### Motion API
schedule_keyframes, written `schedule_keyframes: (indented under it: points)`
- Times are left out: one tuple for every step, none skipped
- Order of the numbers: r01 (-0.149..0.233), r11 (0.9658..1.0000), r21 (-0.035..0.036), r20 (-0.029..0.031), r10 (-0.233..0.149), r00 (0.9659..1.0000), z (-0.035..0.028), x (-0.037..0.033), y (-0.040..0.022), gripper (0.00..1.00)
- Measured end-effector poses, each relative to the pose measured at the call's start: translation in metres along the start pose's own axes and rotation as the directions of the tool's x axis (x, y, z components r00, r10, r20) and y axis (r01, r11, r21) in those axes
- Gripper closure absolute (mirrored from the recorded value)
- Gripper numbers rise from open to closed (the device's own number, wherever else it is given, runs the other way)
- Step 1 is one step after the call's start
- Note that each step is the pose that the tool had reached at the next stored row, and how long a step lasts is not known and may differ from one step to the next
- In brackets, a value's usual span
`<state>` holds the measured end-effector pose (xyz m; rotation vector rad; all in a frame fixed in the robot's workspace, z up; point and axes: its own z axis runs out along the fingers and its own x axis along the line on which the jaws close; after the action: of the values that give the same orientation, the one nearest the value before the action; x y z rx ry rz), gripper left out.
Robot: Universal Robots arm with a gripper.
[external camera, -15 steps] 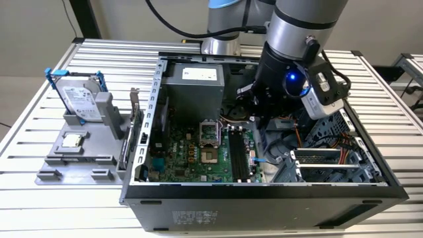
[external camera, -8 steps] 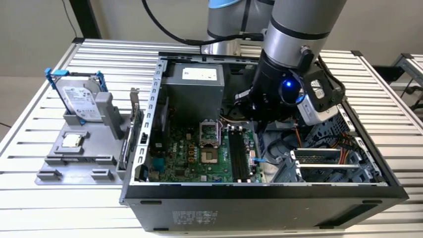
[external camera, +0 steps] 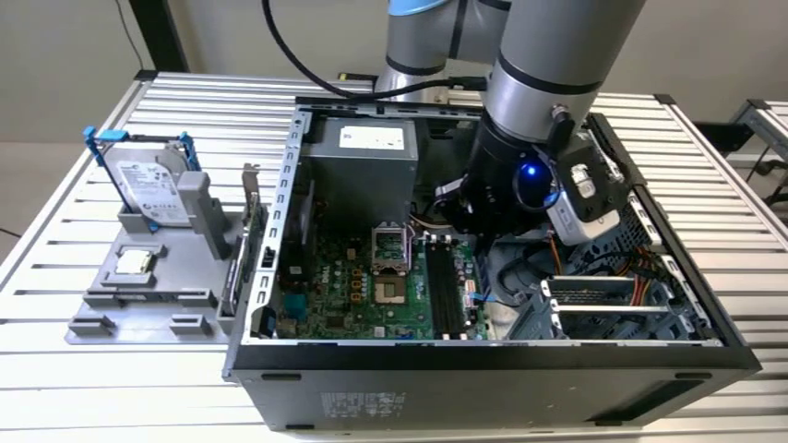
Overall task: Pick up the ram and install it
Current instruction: 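Insert the ram into the slot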
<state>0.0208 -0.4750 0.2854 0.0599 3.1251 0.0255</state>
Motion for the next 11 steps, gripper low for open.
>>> schedule_keyframes:
  points:
    - [0.0,1.0,0.0,0.0,0.0,1.0,0.0018,0.0,0.0,1.0]
    - [0.0,1.0,0.0001,0.0001,0.0,1.0,0.0034,0.0001,-0.0001,1.0]
    - [0.0,1.0,0.0002,0.0,0.0,1.0,0.0048,0.0001,-0.0001,1.0]
    - [0.001,1.0,0.0002,0.0,-0.001,1.0,0.0058,0.0001,-0.0001,1.0]
    - [0.001,1.0,0.0004,0.0,-0.001,1.0,0.0068,0.0002,-0.0001,1.0]
    - [0.001,1.0,0.0004,0.0,-0.001,1.0,0.0078,0.0003,-0.0002,1.0]
    - [0.002,1.0,0.0006,0.0,-0.002,1.0,0.0092,0.0003,-0.0002,1.0]
    - [0.002,1.0,0.0006,0.0,-0.002,1.0,0.0106,0.0004,-0.0002,1.0]
    - [0.002,1.0,0.0005,0.0,-0.002,1.0,0.0121,0.0004,-0.0002,1.0]
    - [0.003,1.0,0.0005,0.0001,-0.003,1.0,0.0135,0.0005,-0.0002,1.0]
    - [0.003,1.0,0.0008,0.0,-0.003,1.0,0.0148,0.0006,-0.0003,1.0]
